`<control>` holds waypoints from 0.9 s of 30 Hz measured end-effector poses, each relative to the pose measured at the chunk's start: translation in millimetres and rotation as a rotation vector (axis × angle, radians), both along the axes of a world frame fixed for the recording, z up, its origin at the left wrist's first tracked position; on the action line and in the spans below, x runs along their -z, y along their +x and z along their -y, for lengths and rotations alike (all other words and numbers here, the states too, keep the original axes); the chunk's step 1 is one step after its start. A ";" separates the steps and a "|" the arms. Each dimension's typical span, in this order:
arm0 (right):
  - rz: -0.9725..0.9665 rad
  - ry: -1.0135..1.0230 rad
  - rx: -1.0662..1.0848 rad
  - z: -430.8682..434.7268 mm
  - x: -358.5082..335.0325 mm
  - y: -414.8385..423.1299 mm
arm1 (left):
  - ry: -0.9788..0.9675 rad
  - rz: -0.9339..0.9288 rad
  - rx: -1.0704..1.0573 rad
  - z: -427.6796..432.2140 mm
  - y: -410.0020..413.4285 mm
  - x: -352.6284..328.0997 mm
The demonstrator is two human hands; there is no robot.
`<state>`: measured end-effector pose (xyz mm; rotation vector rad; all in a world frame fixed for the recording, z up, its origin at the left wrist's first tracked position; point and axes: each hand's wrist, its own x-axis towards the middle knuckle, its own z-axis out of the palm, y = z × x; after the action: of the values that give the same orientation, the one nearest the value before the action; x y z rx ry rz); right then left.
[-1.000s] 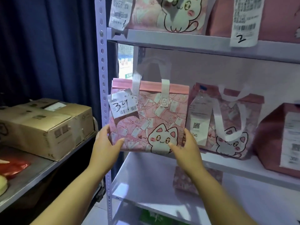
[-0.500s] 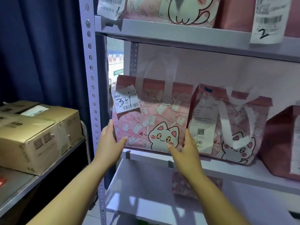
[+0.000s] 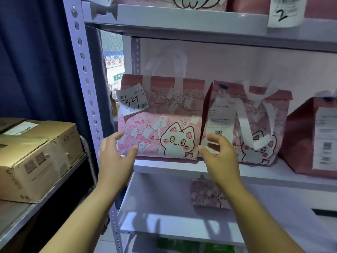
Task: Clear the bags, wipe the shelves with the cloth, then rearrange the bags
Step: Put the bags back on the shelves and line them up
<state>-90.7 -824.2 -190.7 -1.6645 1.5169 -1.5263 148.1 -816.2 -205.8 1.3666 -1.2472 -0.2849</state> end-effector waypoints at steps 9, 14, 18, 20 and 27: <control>0.044 -0.075 0.064 -39.1 4.9 -78.9 | -0.037 -0.065 0.409 -14.5 -99.7 -22.4; 0.065 -0.053 0.189 -54.5 8.5 -147.8 | -0.026 -0.044 0.586 -13.5 -171.3 -24.8; 0.119 -0.029 0.291 -60.3 8.2 -217.8 | 0.002 -0.033 0.712 -9.2 -238.2 -27.7; 0.113 -0.024 0.334 -61.1 7.0 -254.8 | 0.014 -0.024 0.749 -6.3 -274.9 -28.3; 0.025 -0.058 0.494 -58.3 2.1 -368.3 | 0.084 -0.025 0.748 8.8 -388.9 -20.0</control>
<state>-459.0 -765.9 -192.9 -1.3504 1.9894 -1.8368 -240.8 -825.1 -185.8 0.9076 -1.7040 -0.8743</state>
